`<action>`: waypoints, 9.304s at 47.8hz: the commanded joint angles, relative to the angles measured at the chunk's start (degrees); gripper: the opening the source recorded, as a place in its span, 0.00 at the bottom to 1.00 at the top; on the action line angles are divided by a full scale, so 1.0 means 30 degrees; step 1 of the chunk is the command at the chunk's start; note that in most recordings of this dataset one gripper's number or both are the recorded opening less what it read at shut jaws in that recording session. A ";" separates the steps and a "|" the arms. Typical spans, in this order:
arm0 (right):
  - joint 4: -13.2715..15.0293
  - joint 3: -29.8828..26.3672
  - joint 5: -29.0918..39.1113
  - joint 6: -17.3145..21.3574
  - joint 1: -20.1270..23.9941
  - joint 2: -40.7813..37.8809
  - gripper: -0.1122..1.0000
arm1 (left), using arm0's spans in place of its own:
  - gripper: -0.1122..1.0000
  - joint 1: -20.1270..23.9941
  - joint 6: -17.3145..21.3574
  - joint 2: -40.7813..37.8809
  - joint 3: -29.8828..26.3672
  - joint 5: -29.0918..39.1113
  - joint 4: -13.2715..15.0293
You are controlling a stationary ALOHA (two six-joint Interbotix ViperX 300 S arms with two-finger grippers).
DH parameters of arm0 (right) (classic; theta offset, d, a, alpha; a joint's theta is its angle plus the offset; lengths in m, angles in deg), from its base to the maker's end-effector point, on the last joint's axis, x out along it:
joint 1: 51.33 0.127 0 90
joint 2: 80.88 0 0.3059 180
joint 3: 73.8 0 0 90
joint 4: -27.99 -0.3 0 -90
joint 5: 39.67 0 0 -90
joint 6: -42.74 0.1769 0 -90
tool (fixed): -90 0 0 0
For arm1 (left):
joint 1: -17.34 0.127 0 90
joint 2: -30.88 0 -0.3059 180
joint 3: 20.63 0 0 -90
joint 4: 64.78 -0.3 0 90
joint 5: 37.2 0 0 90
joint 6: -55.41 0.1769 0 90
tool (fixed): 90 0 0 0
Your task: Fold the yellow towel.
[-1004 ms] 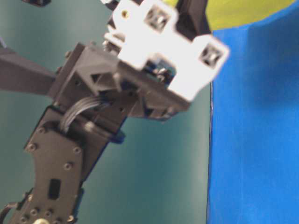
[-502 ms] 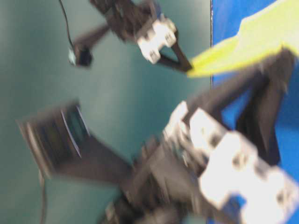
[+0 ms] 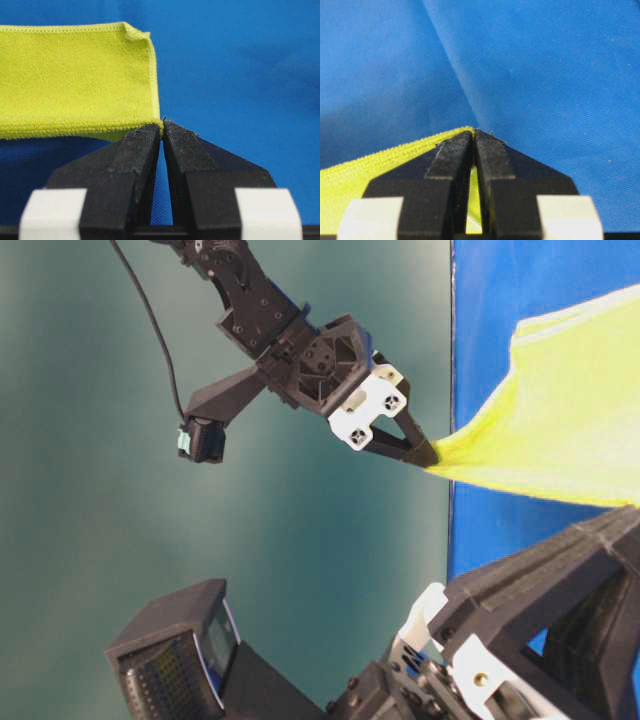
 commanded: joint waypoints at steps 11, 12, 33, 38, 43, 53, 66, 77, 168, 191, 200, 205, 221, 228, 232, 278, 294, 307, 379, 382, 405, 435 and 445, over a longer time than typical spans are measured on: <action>0.0439 -0.0205 -0.0322 -0.0732 0.0000 0.0205 0.14 | 0.14 -0.0439 0.0117 0.0293 -0.0498 -0.0205 -0.0059; 0.0439 -0.0205 -0.0381 -0.0762 0.0000 0.0205 0.14 | 0.14 -0.0410 0.0117 0.0293 -0.0498 -0.0205 -0.0059; 0.0615 -0.0205 -0.0850 -0.1025 0.0000 0.0293 0.66 | 0.89 0.0000 0.0088 0.1055 -0.0410 0.1406 -0.0059; 0.0615 -0.0176 -0.0527 -0.1201 0.0117 0.0674 0.66 | 0.83 0.0029 0.0088 0.1729 -0.0381 0.2402 -0.0059; 0.0615 -0.0146 0.0059 -0.1348 0.0322 0.1377 0.66 | 0.81 0.0000 0.0088 0.2578 -0.0381 0.3457 -0.0059; 0.0615 0.0879 0.0703 -0.1289 0.0937 0.3779 0.66 | 0.80 0.0176 0.0264 0.5098 0.0176 0.5244 -0.0117; 0.0264 0.4775 -0.2109 -0.0937 0.1143 0.7969 0.66 | 0.79 0.2842 0.0820 0.8291 0.2402 0.3926 -0.0117; 0.0176 0.8643 -0.5420 -0.0293 0.1582 1.1807 0.66 | 0.79 0.5391 0.1641 1.0811 0.4922 0.0557 -0.0117; 0.0293 0.4512 -0.2021 0.0762 -0.1494 0.0059 0.65 | 0.78 1.1982 0.1758 -0.3896 -0.1436 -0.2900 -0.0117; 0.0498 0.4453 -0.2139 0.0674 -0.1494 0.0059 0.13 | 0.13 1.1660 0.3574 -0.4014 -0.1436 -0.2432 -0.0205; 0.0498 0.4277 -0.1904 0.0791 -0.1494 0.0527 0.13 | 0.13 1.1719 0.3838 -0.3018 -0.1553 -0.1729 -0.0205; 0.0527 0.4102 -0.1553 0.0732 -0.1494 0.1230 0.13 | 0.13 1.1895 0.4805 -0.1875 -0.1611 -0.1113 -0.0205; 0.0527 0.4043 -0.0703 0.0820 -0.1318 0.2549 0.13 | 0.13 1.1982 0.5566 -0.0996 -0.1553 -0.0176 -0.0205; 0.0498 0.4131 -0.0615 0.0908 -0.0527 0.2900 0.13 | 0.13 1.1572 0.5566 -0.0293 -0.1143 0.0381 -0.0205; 0.0439 0.4307 -0.0205 0.0967 0.0234 0.3428 0.13 | 0.13 1.0986 0.5537 0.0498 -0.0615 0.0674 -0.0205; -0.1025 0.5889 0.1611 0.3369 0.8584 0.4512 0.13 | 0.13 0.1787 0.2988 0.0527 0.1699 0.0703 -0.0146; -0.1025 0.5742 0.0703 0.3662 0.9053 0.3281 0.13 | 0.13 0.1436 0.2959 -0.0088 0.1611 -0.0352 -0.0146; -0.1055 0.5596 0.0674 0.3691 0.9111 0.3252 0.14 | 0.13 0.1436 0.2959 -0.0088 0.1406 -0.0996 -0.0146; 0.2490 1.3184 0.0381 0.3516 0.7822 2.2090 0.63 | 0.71 0.4072 0.3105 1.9336 1.0928 0.0850 -0.0146; 0.2432 1.3975 -0.0234 0.3574 0.7734 2.2441 0.63 | 0.71 0.4072 0.2988 2.0068 1.1748 0.0439 -0.0146; 0.1963 1.5908 -0.3516 0.3633 0.6855 2.1914 0.63 | 0.70 0.4072 0.2549 2.1914 1.3770 -0.0703 -0.0088; 0.1992 1.5879 -0.3428 0.3633 0.6855 2.2002 0.62 | 0.70 0.4072 0.2578 2.2031 1.3770 -0.0674 -0.0088; 0.2051 1.5850 -0.3398 0.3604 0.6855 2.2002 0.62 | 0.70 0.4072 0.2578 2.2031 1.3770 -0.0674 -0.0088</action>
